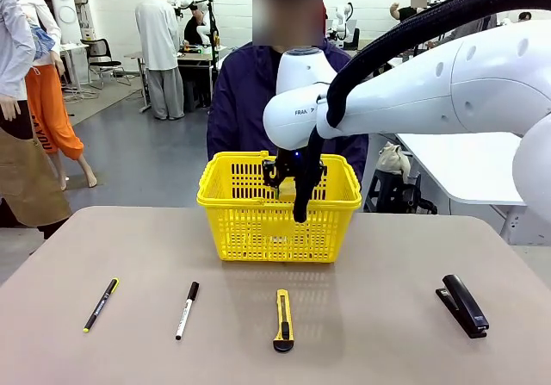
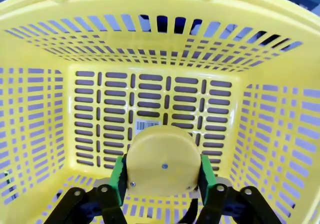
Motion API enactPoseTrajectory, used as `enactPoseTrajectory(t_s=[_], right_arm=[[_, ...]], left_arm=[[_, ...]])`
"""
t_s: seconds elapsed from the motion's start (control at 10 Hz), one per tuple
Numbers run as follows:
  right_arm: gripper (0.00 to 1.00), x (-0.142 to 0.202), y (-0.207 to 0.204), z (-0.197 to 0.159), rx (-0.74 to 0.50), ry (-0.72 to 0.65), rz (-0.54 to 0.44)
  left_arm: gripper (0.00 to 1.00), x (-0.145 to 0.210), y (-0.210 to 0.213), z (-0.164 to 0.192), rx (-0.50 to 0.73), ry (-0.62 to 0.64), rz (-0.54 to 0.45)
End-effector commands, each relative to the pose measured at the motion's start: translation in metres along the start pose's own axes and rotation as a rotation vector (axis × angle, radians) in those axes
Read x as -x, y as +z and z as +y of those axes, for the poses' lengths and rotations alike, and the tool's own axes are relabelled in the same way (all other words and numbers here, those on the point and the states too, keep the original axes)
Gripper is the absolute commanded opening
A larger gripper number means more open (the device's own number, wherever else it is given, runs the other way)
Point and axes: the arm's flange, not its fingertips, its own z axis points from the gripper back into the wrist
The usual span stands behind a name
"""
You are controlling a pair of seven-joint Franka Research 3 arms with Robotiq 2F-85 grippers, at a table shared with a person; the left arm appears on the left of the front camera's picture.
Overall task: Place the items the person wants into the basket.
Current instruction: Pick up the item the person points to and place it in the Market Basket.
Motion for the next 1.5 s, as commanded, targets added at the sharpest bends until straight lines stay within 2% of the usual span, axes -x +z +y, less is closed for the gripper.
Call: enactPoseTrajectory(t_s=[0.0,0.6,0.8,1.0,1.2,1.3,1.4], right_arm=[[1.00,-0.005,0.006,0.000,-0.032,0.026,0.004],[1.00,0.001,0.015,-0.003,-0.044,0.050,-0.026],[1.00,0.017,0.031,-0.005,-0.037,0.057,-0.039],[1.00,0.078,0.086,-0.030,0.017,0.070,-0.034],[1.00,0.149,0.147,-0.084,0.058,-0.001,-0.126],[1.00,0.185,0.170,-0.117,0.073,-0.030,-0.105],[1.00,0.214,0.181,-0.144,0.070,-0.029,-0.141]], left_arm=[[1.00,0.001,0.001,0.000,0.011,-0.019,-0.015],[1.00,0.001,0.001,0.000,0.011,-0.019,-0.015],[1.00,0.001,0.001,0.000,0.011,-0.019,-0.015],[1.00,0.001,0.001,0.000,0.011,-0.019,-0.015],[1.00,0.001,0.001,0.000,0.011,-0.019,-0.015],[1.00,0.001,0.001,0.000,0.011,-0.019,-0.015],[1.00,0.001,0.001,0.000,0.011,-0.019,-0.015]])
